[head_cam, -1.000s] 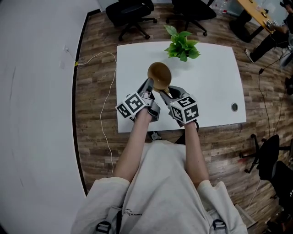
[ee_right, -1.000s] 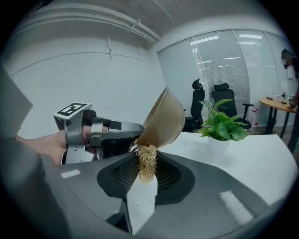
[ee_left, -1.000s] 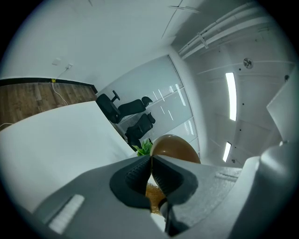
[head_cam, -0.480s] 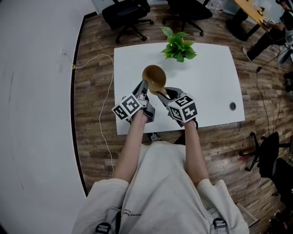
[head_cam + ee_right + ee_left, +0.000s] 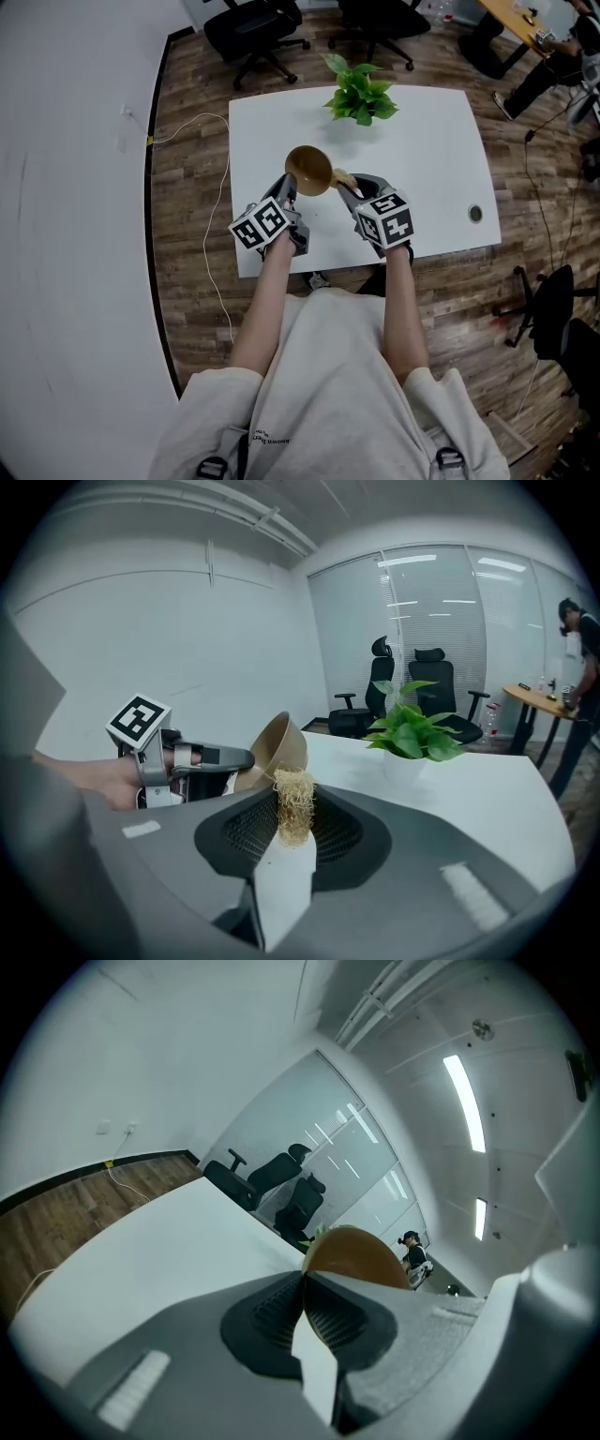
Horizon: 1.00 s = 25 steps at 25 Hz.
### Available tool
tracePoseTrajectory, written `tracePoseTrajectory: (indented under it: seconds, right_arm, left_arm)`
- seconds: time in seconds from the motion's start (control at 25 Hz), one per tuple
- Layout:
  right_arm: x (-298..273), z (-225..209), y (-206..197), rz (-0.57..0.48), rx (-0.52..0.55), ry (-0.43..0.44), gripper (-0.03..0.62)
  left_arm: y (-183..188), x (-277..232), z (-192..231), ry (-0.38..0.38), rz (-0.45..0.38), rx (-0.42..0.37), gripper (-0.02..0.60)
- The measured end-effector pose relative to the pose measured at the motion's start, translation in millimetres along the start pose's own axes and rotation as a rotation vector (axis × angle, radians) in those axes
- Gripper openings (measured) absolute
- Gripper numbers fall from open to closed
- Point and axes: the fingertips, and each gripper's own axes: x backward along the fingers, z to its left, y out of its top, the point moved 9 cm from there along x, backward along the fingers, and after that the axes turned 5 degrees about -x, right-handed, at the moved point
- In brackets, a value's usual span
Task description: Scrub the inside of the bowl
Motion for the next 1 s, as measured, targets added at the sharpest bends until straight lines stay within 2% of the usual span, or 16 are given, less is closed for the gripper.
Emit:
tracePoseTrajectory:
  seconds: [0.36, 0.64, 0.76, 1.0]
  right_arm:
    - [10.0, -15.7, -15.4, -0.006, -0.050, -0.075, 0.116]
    - [17.7, -29.8, -30.7, 0.015, -0.055, -0.133, 0.117]
    - [24.0, -39.0, -47.8, 0.025, -0.090, -0.145, 0.117]
    - [41.0, -77.0, -72.2, 0.027, -0.164, -0.166, 0.117]
  left_arm:
    - [-21.9, 1.4, 0.2, 0.044, 0.089, -0.105, 0.012]
    - [-64.3, -8.3, -7.5, 0.040, 0.219, -0.125, 0.012]
    - [-91.4, -11.4, -13.5, 0.039, 0.285, -0.113, 0.012]
    - [-128.2, -31.9, -36.0, 0.033, 0.392, -0.150, 0.012]
